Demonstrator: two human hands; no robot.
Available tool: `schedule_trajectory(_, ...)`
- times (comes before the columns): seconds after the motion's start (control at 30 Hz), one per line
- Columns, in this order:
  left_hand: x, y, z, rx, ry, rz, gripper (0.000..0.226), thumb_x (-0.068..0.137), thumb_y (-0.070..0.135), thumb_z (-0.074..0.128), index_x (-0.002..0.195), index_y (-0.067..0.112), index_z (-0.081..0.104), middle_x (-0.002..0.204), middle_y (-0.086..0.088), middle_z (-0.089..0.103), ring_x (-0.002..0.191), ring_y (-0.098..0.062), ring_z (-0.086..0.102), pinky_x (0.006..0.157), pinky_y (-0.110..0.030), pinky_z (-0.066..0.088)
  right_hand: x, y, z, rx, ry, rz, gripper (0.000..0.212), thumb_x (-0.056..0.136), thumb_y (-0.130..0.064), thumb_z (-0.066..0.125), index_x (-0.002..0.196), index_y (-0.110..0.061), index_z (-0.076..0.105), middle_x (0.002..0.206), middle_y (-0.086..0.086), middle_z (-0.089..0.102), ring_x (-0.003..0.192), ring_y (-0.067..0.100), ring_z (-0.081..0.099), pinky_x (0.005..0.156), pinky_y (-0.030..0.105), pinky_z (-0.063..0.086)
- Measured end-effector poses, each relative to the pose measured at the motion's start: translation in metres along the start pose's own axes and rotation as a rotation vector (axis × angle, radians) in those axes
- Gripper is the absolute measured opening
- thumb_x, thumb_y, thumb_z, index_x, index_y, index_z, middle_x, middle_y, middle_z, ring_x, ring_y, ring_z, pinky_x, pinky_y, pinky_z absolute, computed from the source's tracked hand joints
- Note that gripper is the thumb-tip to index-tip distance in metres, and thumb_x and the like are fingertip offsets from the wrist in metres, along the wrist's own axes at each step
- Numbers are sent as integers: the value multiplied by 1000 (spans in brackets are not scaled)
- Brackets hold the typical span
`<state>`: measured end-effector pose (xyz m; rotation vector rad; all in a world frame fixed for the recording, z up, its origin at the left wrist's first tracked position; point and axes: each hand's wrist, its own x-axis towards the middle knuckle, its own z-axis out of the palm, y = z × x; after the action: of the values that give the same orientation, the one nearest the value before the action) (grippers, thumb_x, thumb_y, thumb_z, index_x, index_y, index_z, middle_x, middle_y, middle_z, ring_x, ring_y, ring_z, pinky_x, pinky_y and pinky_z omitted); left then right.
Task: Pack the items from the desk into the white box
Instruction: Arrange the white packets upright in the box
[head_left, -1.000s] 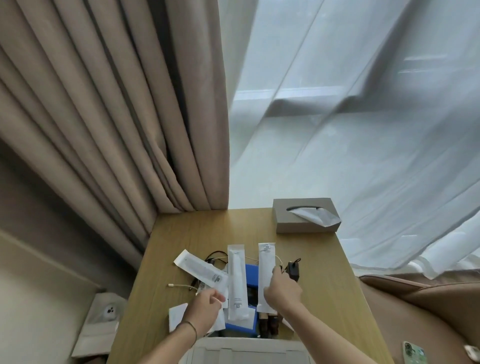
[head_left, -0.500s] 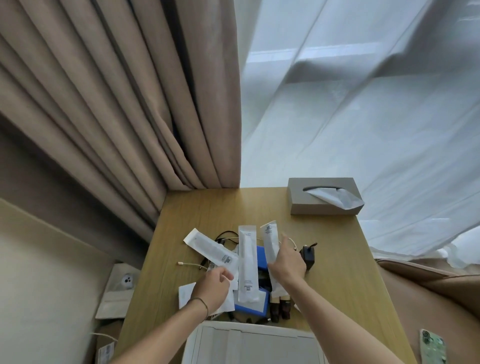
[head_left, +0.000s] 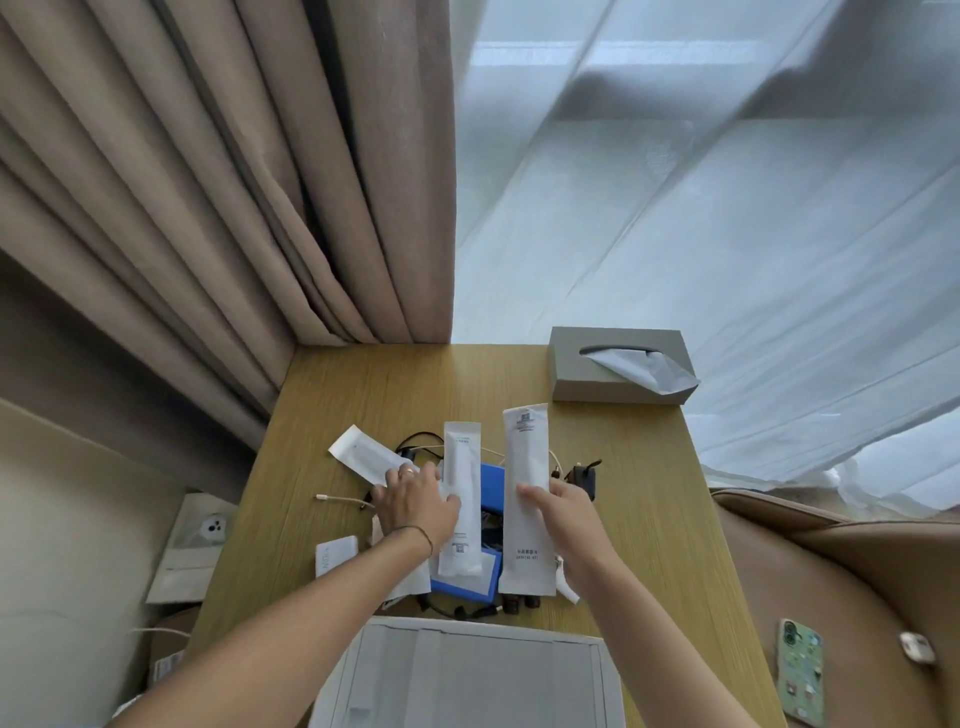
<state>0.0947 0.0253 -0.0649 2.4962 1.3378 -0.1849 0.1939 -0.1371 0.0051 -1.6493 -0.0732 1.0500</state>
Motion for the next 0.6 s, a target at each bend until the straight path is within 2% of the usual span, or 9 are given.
schedule_trajectory(0.1, 11, 14, 4, -2, -52, -105, 43, 83, 60, 59, 113, 29, 58, 123, -3, 57, 118, -24, 45, 98, -44, 33, -18, 5, -3, 1, -15, 11, 9, 97, -24, 64, 104, -21, 68, 99, 3, 75, 87, 19, 74, 65, 30, 56)
schedule_trajectory(0.23, 21, 25, 5, -4, -134, -207, 56, 75, 68, 67, 110, 26, 60, 125, -6, 56, 120, -26, 45, 98, -45, 35, -34, 10, -7, 20, -17, 22, 11, 97, -21, 64, 106, -22, 70, 103, 4, 75, 94, 22, 73, 74, 35, 60)
schedule_trajectory(0.37, 24, 25, 3, 108, -188, -208, 66, 69, 74, 68, 111, 24, 62, 127, -7, 55, 120, -27, 44, 96, -44, 35, -47, 14, -12, 24, 3, 28, 16, 97, -21, 63, 112, -22, 69, 103, 3, 76, 94, 20, 73, 67, 28, 56)
schedule_trajectory(0.5, 25, 21, -1, 45, -113, -136, 50, 76, 61, 73, 106, 21, 63, 115, -3, 63, 111, -25, 53, 91, -39, 39, -59, 20, -16, 32, 11, 41, 15, 97, -20, 63, 110, -21, 71, 99, 2, 77, 86, 14, 74, 62, 23, 56)
schedule_trajectory(0.6, 21, 19, -6, -200, -68, -79, 26, 83, 37, 75, 95, 21, 59, 102, -4, 68, 92, -24, 60, 76, -34, 47, -67, 24, -16, 28, 24, 51, 13, 96, -18, 63, 105, -21, 72, 101, 4, 77, 93, 21, 74, 73, 33, 60)
